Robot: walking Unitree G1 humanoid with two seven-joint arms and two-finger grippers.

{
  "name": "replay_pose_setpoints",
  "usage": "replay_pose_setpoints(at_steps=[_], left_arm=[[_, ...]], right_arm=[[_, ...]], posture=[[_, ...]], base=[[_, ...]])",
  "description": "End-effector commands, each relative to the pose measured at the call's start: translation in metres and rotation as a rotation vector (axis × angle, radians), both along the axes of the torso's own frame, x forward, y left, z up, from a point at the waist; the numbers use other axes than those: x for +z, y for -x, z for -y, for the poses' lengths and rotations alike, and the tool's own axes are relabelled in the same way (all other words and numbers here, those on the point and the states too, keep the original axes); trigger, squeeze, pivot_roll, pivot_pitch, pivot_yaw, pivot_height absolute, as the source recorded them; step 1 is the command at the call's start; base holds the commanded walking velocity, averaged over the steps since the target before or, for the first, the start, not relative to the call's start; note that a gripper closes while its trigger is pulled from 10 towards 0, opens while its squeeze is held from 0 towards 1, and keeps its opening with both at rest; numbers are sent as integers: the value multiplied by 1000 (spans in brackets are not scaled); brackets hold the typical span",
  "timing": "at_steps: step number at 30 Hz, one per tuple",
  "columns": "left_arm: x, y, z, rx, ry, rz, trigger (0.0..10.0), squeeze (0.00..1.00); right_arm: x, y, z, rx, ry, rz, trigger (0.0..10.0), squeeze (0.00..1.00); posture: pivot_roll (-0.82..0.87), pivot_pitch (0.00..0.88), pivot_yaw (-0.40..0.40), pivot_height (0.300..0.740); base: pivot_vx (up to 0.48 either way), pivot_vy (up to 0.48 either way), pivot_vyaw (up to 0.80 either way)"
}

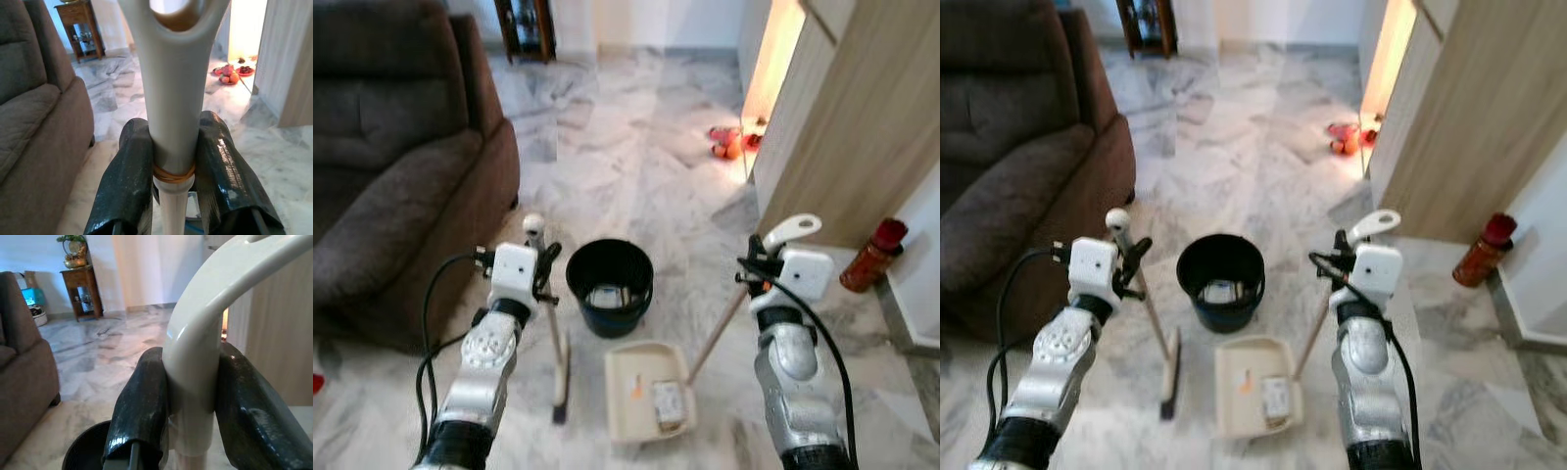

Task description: Sweep floor

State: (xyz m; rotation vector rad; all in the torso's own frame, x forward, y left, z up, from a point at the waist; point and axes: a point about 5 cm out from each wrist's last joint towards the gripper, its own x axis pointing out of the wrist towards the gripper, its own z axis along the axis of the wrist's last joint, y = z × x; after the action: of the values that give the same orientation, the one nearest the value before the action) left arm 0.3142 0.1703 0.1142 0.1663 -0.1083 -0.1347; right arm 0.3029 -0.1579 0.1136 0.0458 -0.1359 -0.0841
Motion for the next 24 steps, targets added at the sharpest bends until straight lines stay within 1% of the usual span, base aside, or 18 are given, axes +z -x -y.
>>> replay_pose_setpoints(at_steps=[1, 10, 17, 24], left_arm=[[12, -3, 2, -10, -6, 52, 10000, 0], [9, -1, 2, -11, -8, 46, 10000, 0], [6, 0, -2, -3, -13, 36, 10000, 0], [5, 0, -2, -2, -14, 31, 10000, 0]], right_arm=[[11, -1, 3, -6, -21, 54, 10000, 0], [15, 1, 6, -1, -13, 64, 10000, 0], [28, 7, 10, 20, 11, 103, 10000, 0], [50, 17, 16, 35, 15, 156, 10000, 0]], posture=[[-19, 96, 26, 740], [-20, 102, 26, 740], [-24, 105, 24, 740], [-24, 105, 24, 740]], base=[[0, 0, 0], [0, 0, 0], [0, 0, 0], [0, 0, 0]])
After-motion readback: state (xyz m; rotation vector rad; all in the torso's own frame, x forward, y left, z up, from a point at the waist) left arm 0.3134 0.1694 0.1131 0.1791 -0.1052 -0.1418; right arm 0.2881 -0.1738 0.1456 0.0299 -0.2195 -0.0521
